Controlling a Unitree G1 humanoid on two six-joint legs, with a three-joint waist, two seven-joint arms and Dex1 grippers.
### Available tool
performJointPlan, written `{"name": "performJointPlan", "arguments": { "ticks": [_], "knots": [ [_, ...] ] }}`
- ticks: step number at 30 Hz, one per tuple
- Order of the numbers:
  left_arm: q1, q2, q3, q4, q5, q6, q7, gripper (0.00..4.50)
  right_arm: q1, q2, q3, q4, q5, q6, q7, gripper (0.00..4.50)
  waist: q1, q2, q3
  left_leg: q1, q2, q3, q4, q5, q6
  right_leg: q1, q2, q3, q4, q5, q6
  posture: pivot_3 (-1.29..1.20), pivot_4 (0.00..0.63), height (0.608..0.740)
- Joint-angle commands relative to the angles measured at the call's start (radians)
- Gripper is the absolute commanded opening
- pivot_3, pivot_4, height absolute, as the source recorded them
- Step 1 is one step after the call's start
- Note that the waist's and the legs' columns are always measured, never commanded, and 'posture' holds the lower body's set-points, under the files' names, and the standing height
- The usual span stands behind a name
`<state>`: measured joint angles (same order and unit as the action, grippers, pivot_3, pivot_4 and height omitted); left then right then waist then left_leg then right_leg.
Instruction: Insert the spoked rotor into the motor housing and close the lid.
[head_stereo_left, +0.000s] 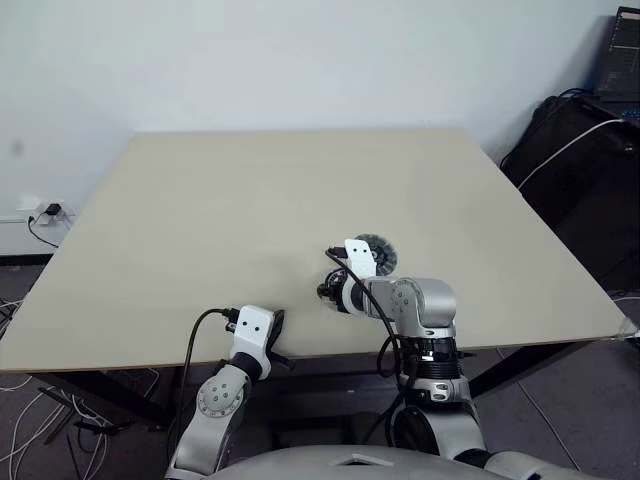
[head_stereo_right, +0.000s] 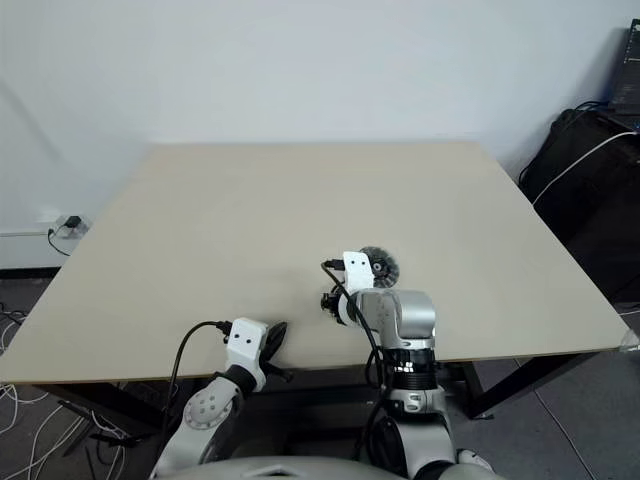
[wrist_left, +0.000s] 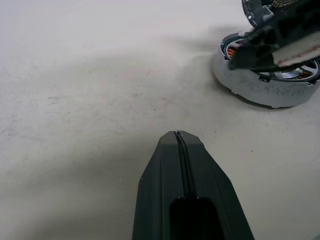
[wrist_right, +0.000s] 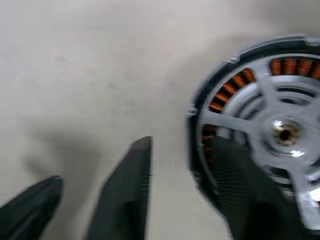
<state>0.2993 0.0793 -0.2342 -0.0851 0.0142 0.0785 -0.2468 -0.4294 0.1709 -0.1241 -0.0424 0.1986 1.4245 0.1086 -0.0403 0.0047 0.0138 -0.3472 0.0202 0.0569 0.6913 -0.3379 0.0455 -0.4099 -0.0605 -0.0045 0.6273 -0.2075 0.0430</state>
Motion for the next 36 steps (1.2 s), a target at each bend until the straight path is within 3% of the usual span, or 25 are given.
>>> {"name": "performJointPlan", "arguments": {
  "ticks": [1,4,8,19,27,36],
  "knots": [
    [-0.011,0.000,0.004,-0.031,-0.012,-0.008,-0.002,0.00,-0.092,0.102,0.094,-0.030,0.099,-0.022,0.083,1.96,-0.006,0.000,0.001,-0.001,0.000,0.000,0.000,0.000,0.000,-0.001,0.000,0.000,0.000,0.000,0.000,0.00,0.000,0.740],
    [-0.011,0.003,0.007,-0.032,-0.013,-0.008,-0.004,0.00,-0.096,-0.033,0.239,-0.087,0.131,-0.082,0.202,1.96,-0.028,0.002,0.002,-0.003,0.000,0.001,-0.001,0.000,0.000,-0.004,0.001,0.000,0.000,0.000,0.000,0.00,0.000,0.740],
    [-0.016,0.004,0.006,-0.030,-0.013,-0.006,-0.008,0.00,-0.114,-0.346,0.533,-0.191,0.088,-0.274,0.429,1.96,-0.011,0.002,0.003,-0.003,0.000,-0.004,-0.002,0.000,0.000,-0.002,0.000,-0.003,-0.002,-0.001,0.001,0.00,0.000,0.740],
    [-0.025,0.001,0.004,-0.024,-0.013,-0.006,-0.017,0.00,-0.149,-0.691,0.768,-0.268,-0.013,-0.537,0.666,1.96,0.006,-0.001,0.003,-0.004,-0.007,-0.003,-0.001,-0.002,0.002,-0.002,-0.003,-0.003,-0.002,-0.003,0.002,0.00,0.000,0.740],
    [-0.020,-0.002,0.007,-0.030,-0.012,-0.007,-0.013,0.00,-0.183,-0.824,0.888,-0.227,-0.173,-0.700,0.789,1.96,0.015,-0.002,0.003,-0.004,-0.007,-0.003,0.000,-0.002,0.003,-0.002,-0.004,-0.003,-0.003,-0.003,0.002,0.00,0.000,0.740],
    [-0.019,-0.003,0.009,-0.030,-0.011,-0.010,-0.010,0.00,-0.166,-0.796,0.891,-0.129,-0.272,-0.754,0.822,1.96,0.020,-0.002,0.003,-0.004,-0.007,-0.003,0.001,-0.002,0.002,-0.002,-0.004,-0.003,-0.002,-0.003,0.002,0.00,0.000,0.740]
  ]
}}
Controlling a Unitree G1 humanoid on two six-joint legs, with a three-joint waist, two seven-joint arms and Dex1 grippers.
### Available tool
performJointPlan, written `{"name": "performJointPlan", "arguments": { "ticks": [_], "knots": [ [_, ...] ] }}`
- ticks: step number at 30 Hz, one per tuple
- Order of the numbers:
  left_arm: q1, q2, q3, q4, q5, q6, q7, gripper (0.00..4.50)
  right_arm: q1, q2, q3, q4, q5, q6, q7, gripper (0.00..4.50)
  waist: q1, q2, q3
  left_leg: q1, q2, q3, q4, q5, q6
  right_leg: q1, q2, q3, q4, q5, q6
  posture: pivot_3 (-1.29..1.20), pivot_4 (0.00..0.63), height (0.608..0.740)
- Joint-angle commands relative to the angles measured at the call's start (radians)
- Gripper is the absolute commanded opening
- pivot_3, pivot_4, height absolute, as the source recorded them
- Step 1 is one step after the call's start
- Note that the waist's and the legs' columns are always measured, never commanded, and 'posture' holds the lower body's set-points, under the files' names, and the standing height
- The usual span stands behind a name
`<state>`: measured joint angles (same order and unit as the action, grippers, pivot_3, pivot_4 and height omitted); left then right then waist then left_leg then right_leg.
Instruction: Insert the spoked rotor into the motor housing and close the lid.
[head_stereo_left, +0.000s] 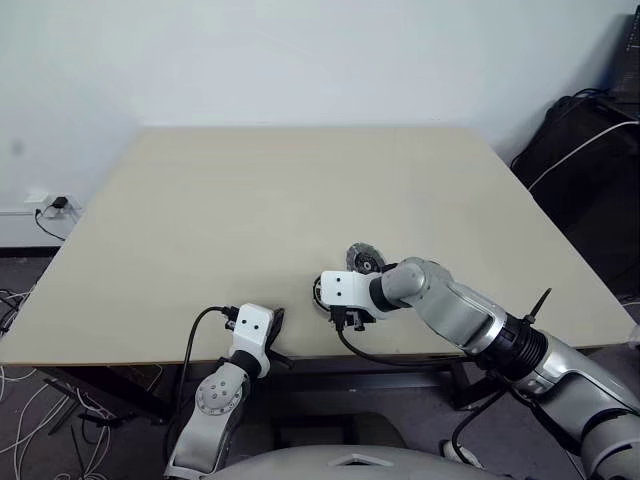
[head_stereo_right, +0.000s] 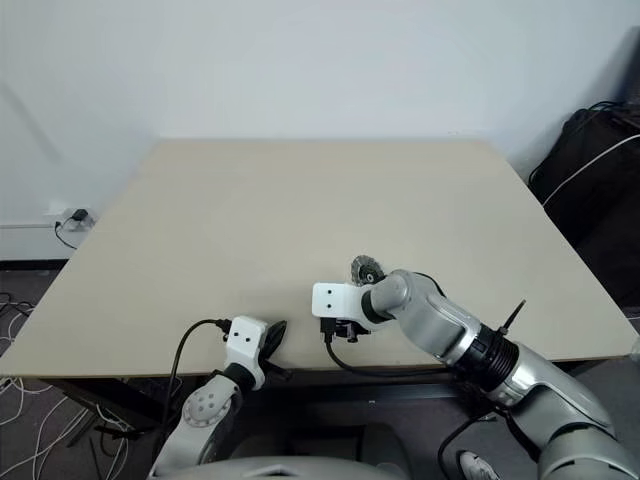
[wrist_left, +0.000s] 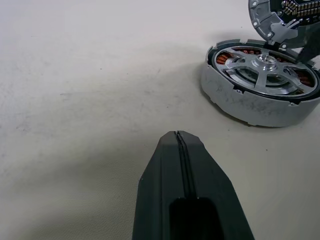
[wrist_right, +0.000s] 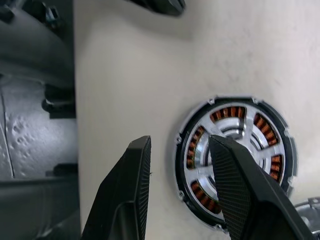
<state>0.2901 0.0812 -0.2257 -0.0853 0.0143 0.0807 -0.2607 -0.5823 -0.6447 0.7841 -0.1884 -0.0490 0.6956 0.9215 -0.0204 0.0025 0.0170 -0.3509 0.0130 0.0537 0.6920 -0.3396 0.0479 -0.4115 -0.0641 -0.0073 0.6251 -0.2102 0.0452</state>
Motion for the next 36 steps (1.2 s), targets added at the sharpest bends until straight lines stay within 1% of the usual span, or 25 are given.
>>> {"name": "performJointPlan", "arguments": {
  "ticks": [1,14,17,19,21,22,28,36],
  "knots": [
    [-0.010,-0.005,0.000,-0.029,-0.011,-0.013,0.004,0.00,-0.011,0.027,-0.016,0.030,-0.035,-0.029,0.006,1.96,0.000,0.000,0.000,0.000,0.000,0.000,0.000,0.000,0.000,0.000,0.000,0.000,0.000,0.000,0.000,0.00,0.000,0.740],
    [-0.003,-0.005,0.003,-0.035,-0.012,-0.015,0.011,0.00,0.025,0.073,-0.023,0.111,-0.097,-0.044,0.025,1.96,0.007,0.000,0.000,0.000,0.000,0.000,0.000,0.000,0.000,0.000,0.000,0.000,0.000,0.000,0.000,0.00,0.000,0.740],
    [-0.002,-0.004,0.003,-0.035,-0.013,-0.015,0.012,0.00,0.032,0.078,-0.030,0.117,-0.108,-0.040,0.022,1.42,0.007,0.000,0.000,0.000,0.000,0.000,0.000,0.000,0.000,0.001,0.000,0.000,0.000,0.000,0.000,0.00,0.000,0.740],
    [-0.002,-0.004,0.002,-0.035,-0.012,-0.014,0.012,0.00,0.037,0.083,-0.037,0.116,-0.111,-0.035,0.020,0.72,0.007,0.000,0.000,0.000,0.000,0.000,0.001,0.000,0.000,0.001,0.000,0.000,0.000,0.000,0.000,0.00,0.000,0.740],
    [-0.003,-0.003,0.001,-0.034,-0.012,-0.015,0.012,0.00,0.042,0.091,-0.046,0.114,-0.113,-0.028,0.015,0.12,0.007,0.000,0.000,0.001,0.000,0.000,0.000,0.000,0.000,0.001,0.000,0.000,0.000,0.000,0.000,0.00,0.000,0.740],
    [-0.003,-0.004,0.001,-0.034,-0.012,-0.014,0.012,0.00,0.046,0.098,-0.052,0.113,-0.113,-0.022,0.010,0.07,0.005,0.000,-0.001,0.001,0.000,0.000,0.001,0.000,0.000,0.001,0.000,0.000,0.001,0.000,0.000,0.00,0.000,0.740],
    [-0.003,-0.003,0.000,-0.033,-0.013,-0.014,0.010,0.00,0.060,0.155,-0.106,0.122,-0.101,0.044,-0.033,0.05,0.001,0.000,-0.001,0.002,0.000,0.000,0.001,0.001,-0.001,0.002,0.001,0.000,0.001,0.001,-0.001,0.00,0.000,0.740],
    [-0.002,-0.005,-0.002,-0.032,-0.013,-0.014,0.011,0.00,0.071,0.284,-0.214,0.139,-0.050,0.245,-0.123,0.05,-0.005,0.000,-0.001,0.003,0.003,0.001,0.001,0.003,-0.004,0.001,0.003,0.000,0.003,0.003,-0.003,0.00,0.000,0.740]
  ]
}}
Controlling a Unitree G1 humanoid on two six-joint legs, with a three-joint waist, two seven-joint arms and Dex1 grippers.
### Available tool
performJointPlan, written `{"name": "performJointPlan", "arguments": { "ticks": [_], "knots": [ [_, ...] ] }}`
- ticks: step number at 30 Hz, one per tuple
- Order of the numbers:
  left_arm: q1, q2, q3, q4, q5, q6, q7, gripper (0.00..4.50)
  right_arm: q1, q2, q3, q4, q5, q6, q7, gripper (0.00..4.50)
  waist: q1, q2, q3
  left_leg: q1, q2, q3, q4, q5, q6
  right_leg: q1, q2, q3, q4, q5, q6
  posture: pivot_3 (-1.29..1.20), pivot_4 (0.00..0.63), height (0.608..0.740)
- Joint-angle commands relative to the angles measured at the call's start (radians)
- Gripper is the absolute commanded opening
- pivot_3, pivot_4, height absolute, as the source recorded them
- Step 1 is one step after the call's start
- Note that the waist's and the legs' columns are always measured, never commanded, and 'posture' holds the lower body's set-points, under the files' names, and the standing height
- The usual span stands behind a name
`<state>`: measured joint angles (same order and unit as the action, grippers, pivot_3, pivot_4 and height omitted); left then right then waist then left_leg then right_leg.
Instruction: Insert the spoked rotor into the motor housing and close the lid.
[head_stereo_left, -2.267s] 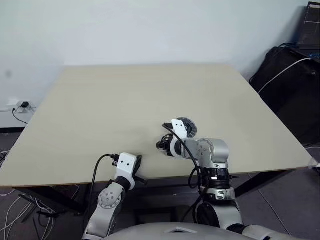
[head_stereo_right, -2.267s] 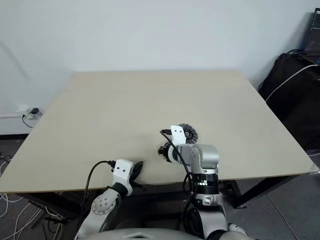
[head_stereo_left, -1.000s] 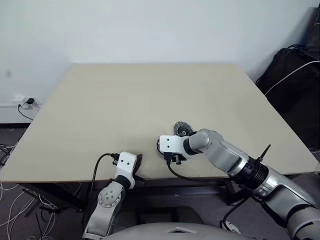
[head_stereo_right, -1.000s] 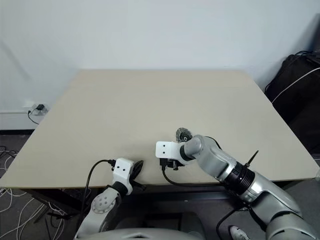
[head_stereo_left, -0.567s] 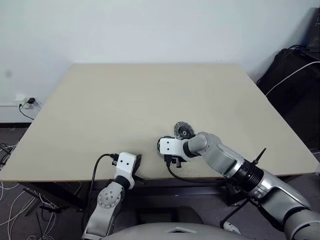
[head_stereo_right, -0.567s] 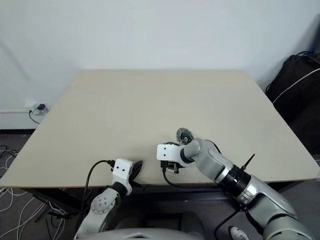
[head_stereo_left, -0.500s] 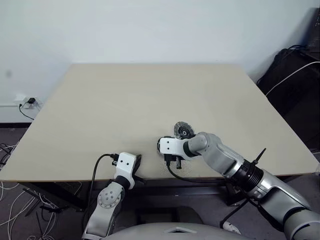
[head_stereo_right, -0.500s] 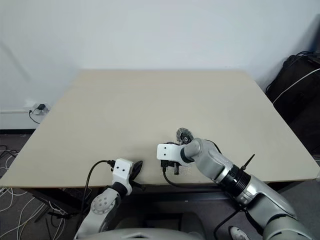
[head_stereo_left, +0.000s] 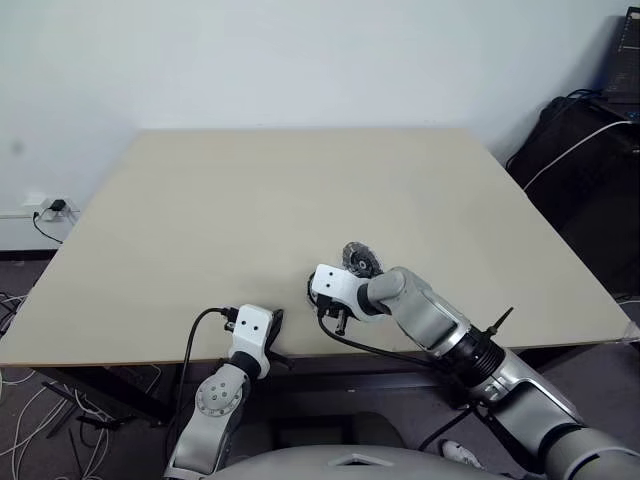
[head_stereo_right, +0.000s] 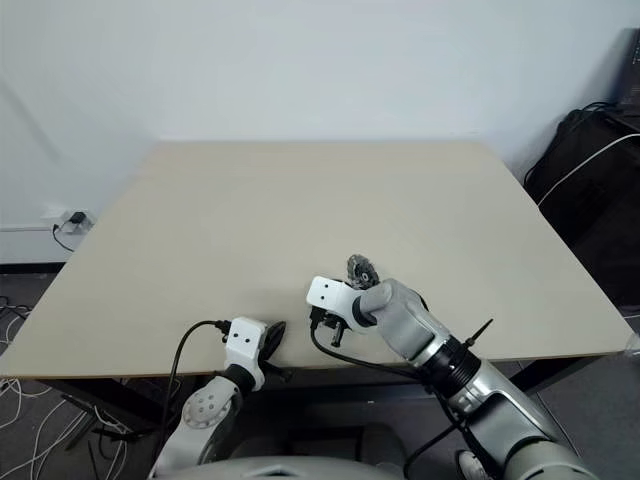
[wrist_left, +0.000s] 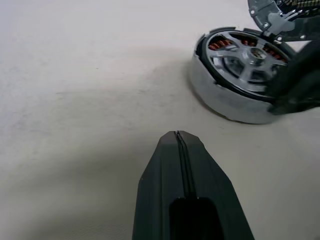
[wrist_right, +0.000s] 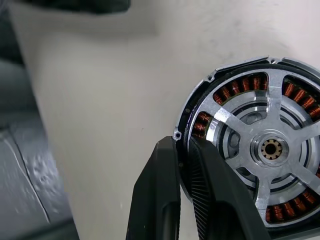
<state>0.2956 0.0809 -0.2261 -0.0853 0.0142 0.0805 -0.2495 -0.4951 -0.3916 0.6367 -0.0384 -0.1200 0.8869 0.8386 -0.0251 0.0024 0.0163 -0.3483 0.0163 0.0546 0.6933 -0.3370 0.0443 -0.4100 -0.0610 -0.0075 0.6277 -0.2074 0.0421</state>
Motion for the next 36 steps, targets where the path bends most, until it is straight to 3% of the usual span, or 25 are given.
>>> {"name": "performJointPlan", "arguments": {
  "ticks": [1,6,11,18,31,34,36],
  "knots": [
    [-0.008,-0.005,-0.001,-0.031,-0.013,-0.014,0.000,0.00,-0.017,0.041,-0.075,-0.010,0.030,0.076,-0.047,0.05,0.000,0.000,0.000,0.000,0.000,0.000,0.000,0.000,0.000,0.000,0.000,0.000,0.000,0.000,0.000,0.00,0.000,0.740],
    [-0.011,-0.008,-0.002,-0.026,-0.013,-0.017,0.002,0.00,-0.024,0.126,-0.162,0.022,0.079,0.214,-0.117,0.05,-0.001,0.000,0.000,-0.001,0.000,0.000,0.000,0.000,0.000,-0.001,0.000,0.000,0.000,0.000,0.000,0.00,0.000,0.740],
    [-0.013,-0.010,-0.001,-0.023,-0.013,-0.017,0.003,0.00,-0.026,0.156,-0.201,0.046,0.101,0.239,-0.169,0.05,-0.002,0.000,0.000,-0.001,0.000,0.000,0.000,0.000,0.000,0.000,0.000,0.000,0.000,0.000,0.000,0.00,0.000,0.740],
    [-0.016,-0.007,-0.002,-0.022,-0.013,-0.017,0.000,0.00,-0.029,0.169,-0.215,0.048,0.127,0.232,-0.217,2.22,-0.003,0.001,0.000,0.000,0.000,0.000,0.000,0.000,0.000,0.000,0.000,0.000,0.000,0.000,0.000,0.00,0.000,0.740],
    [-0.011,0.004,0.001,-0.034,-0.014,-0.009,-0.011,0.00,0.014,0.178,-0.279,-0.163,0.166,0.088,-0.305,2.22,-0.002,0.001,0.000,-0.002,-0.001,-0.001,-0.001,0.000,0.000,-0.002,0.000,0.000,-0.001,0.000,0.000,0.00,0.000,0.740],
    [-0.010,0.007,0.001,-0.037,-0.014,-0.007,-0.016,0.00,0.027,0.188,-0.330,-0.219,0.182,0.067,-0.339,1.62,-0.001,0.001,0.000,-0.002,-0.001,-0.001,-0.001,0.000,0.000,-0.001,0.000,0.000,-0.001,0.000,0.000,0.00,0.000,0.740],
    [-0.009,0.008,0.001,-0.038,-0.014,-0.007,-0.017,0.00,0.036,0.199,-0.369,-0.250,0.184,0.031,-0.374,0.95,0.000,0.000,0.000,-0.002,-0.001,-0.001,-0.001,0.000,0.000,-0.002,0.000,0.000,-0.001,0.000,0.000,0.00,0.000,0.740]
  ]
}}
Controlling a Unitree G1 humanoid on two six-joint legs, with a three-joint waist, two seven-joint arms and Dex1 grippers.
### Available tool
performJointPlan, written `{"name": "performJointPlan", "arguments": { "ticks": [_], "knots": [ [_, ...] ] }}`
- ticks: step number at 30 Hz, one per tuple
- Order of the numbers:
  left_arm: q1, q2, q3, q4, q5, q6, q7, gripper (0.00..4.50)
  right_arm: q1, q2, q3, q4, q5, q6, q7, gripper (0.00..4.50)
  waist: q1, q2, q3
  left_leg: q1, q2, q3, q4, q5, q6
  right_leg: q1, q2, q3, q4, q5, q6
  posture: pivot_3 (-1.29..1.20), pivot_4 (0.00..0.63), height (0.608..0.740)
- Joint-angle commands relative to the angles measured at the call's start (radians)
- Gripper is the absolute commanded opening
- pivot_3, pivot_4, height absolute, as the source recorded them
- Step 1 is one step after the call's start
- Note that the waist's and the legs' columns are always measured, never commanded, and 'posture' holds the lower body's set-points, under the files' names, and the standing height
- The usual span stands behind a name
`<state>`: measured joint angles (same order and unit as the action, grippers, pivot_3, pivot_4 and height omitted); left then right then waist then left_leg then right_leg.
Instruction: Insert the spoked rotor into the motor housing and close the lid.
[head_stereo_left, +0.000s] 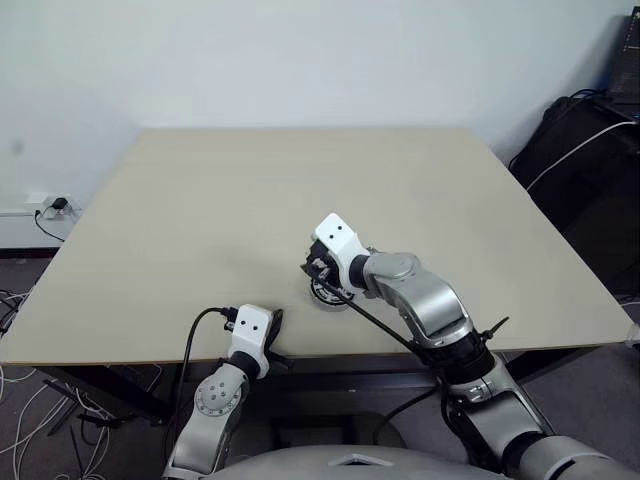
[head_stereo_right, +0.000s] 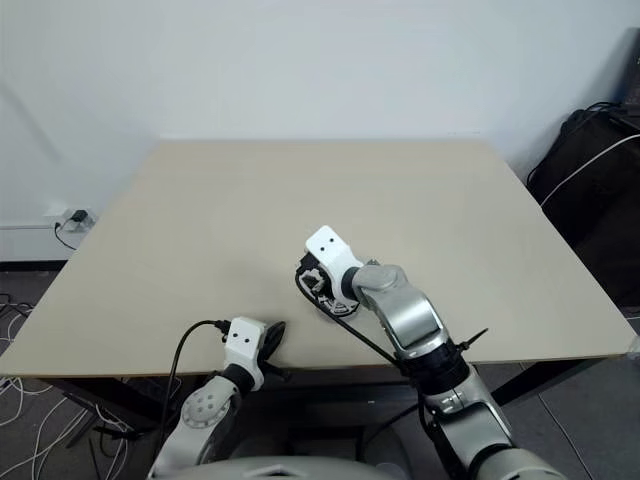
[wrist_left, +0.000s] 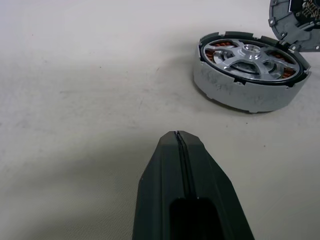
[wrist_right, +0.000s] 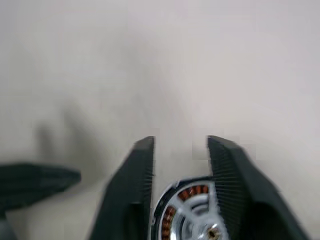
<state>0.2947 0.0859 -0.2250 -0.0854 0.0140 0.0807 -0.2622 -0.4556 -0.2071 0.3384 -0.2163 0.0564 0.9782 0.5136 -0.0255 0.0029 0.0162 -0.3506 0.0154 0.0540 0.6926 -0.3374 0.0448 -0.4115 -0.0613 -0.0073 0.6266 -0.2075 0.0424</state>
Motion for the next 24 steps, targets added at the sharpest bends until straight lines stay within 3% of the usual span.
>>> {"name": "performJointPlan", "arguments": {
  "ticks": [1,3,12,16,21,24],
  "knots": [
    [-0.008,0.003,0.000,-0.039,-0.013,-0.007,-0.005,0.00,0.002,0.021,-0.090,-0.084,0.007,-0.079,-0.070,0.67,0.000,0.000,0.000,0.000,0.000,0.000,0.000,0.000,0.000,0.000,0.000,0.000,0.000,0.000,0.000,0.00,0.000,0.740],
    [-0.007,0.004,0.000,-0.040,-0.012,-0.008,-0.006,0.00,0.015,0.014,-0.128,-0.103,-0.043,-0.146,-0.152,0.03,0.000,0.000,0.000,0.000,0.000,0.000,0.000,0.000,0.000,0.000,0.000,0.000,0.000,0.000,0.000,0.00,0.000,0.740],
    [-0.015,0.014,-0.003,-0.040,0.000,-0.022,-0.004,0.00,0.125,-0.072,-0.258,-0.109,-0.225,-0.183,-0.400,0.03,0.003,0.000,0.000,-0.001,0.000,0.001,0.000,0.000,0.000,-0.001,0.000,0.001,0.000,0.000,0.000,0.00,0.000,0.740],
    [-0.019,0.022,-0.002,-0.044,0.002,-0.025,-0.006,0.00,0.202,-0.131,-0.249,-0.131,-0.247,-0.097,-0.376,0.03,0.002,0.000,0.000,-0.001,0.000,0.001,0.000,0.000,0.000,-0.001,0.000,0.001,0.000,0.000,0.000,0.00,0.000,0.740],
    [-0.024,0.034,-0.005,-0.046,-0.001,-0.020,-0.014,0.00,0.279,-0.248,-0.136,-0.220,-0.198,0.041,-0.208,0.03,-0.001,0.000,0.000,0.000,0.000,0.001,0.000,0.000,0.001,-0.001,0.000,0.001,0.000,0.000,0.000,0.00,0.000,0.740],
    [-0.025,0.038,-0.007,-0.046,-0.002,-0.016,-0.017,0.00,0.294,-0.255,-0.123,-0.281,-0.133,0.071,-0.136,0.03,-0.002,0.000,0.001,0.001,0.000,0.001,0.000,0.000,0.001,0.000,0.000,0.001,0.000,-0.001,0.000,0.00,0.000,0.740]
  ]
}}
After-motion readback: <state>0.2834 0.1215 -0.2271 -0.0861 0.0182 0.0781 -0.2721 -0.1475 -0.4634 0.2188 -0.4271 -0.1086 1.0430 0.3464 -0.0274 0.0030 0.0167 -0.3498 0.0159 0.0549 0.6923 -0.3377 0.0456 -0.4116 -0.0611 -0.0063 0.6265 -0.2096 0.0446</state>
